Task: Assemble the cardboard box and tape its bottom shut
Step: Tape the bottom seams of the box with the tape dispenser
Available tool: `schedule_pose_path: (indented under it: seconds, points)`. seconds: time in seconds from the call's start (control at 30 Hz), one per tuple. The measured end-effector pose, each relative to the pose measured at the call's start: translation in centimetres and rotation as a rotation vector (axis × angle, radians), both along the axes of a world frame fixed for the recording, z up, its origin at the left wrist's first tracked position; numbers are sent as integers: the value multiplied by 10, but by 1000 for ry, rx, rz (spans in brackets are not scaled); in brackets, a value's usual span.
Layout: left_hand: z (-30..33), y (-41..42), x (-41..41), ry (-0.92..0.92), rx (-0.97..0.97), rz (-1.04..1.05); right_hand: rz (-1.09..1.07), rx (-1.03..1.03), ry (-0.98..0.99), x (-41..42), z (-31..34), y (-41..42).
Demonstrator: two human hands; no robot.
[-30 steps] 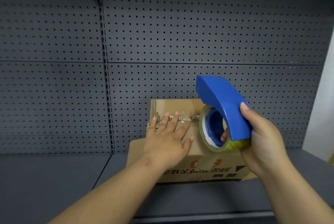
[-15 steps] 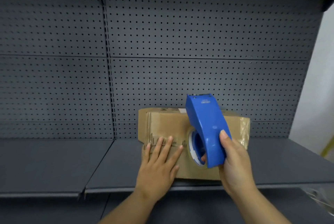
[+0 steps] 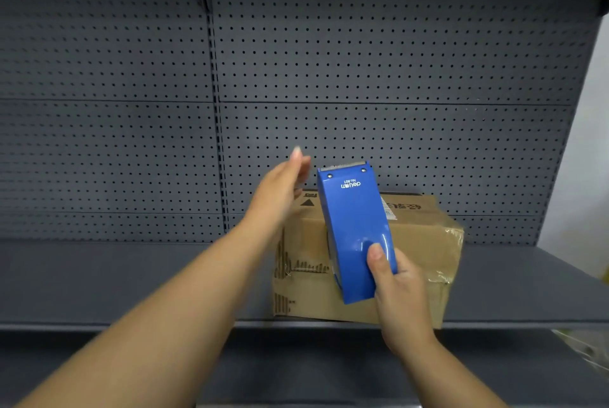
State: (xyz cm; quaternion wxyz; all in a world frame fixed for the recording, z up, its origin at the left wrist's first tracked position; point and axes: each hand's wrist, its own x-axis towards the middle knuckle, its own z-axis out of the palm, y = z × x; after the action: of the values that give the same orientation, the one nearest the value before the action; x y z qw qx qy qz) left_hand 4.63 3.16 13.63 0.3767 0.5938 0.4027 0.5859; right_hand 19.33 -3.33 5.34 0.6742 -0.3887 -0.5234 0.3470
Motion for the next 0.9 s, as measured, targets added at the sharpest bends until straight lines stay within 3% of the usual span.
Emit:
schedule_pose_path:
  seconds: [0.1, 0.2, 0.47, 0.7, 0.9]
  points:
    - [37, -16, -1, 160, -126, -206, 9, 5, -56, -3, 1, -6]
    - [57, -29, -5, 287, -171, -285, 18, 20, -71, -5, 3, -12]
    - [76, -43, -14, 376, -279, -377, 37, 30, -98, -10, 10, -28]
    - [80, -48, -13, 351, -365, -295, 51, 55, -89, -18, 14, -42]
    - [80, -52, -13, 411, -260, -101, 78, 41, -38, -29, 15, -53]
